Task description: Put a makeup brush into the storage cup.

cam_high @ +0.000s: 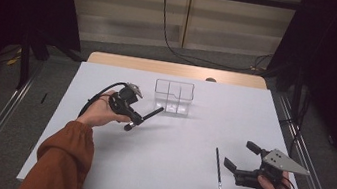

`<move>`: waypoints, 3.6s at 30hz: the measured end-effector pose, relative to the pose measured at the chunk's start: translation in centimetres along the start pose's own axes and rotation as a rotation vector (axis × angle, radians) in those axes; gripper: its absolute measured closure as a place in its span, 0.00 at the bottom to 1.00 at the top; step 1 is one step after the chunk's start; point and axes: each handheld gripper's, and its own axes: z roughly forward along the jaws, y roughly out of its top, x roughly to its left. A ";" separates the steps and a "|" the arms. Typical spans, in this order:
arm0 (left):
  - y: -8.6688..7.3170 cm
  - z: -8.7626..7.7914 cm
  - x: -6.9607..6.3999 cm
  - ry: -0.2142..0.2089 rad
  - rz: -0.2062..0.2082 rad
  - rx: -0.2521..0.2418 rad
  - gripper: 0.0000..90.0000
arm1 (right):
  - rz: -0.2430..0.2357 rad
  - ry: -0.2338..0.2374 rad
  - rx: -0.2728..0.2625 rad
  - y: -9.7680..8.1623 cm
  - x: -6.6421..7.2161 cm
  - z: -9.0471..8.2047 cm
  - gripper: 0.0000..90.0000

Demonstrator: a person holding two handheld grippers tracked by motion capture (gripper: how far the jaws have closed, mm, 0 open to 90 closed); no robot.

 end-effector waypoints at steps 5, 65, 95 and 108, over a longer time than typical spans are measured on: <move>-0.5 -0.5 -0.7 -0.013 -0.020 -0.085 0.88 | -0.005 -0.001 0.002 0.0 0.0 0.0 0.00; -8.1 -5.6 -8.7 0.086 -0.103 -0.508 0.88 | 0.035 0.056 -0.032 0.5 0.5 0.7 0.00; -6.7 -3.0 -12.2 -0.011 -0.008 -0.459 0.88 | -0.025 0.226 -0.023 2.7 4.0 3.1 0.00; -5.9 -2.0 -13.1 -0.027 0.028 -0.392 0.88 | -0.061 0.298 0.027 3.1 5.3 4.8 0.00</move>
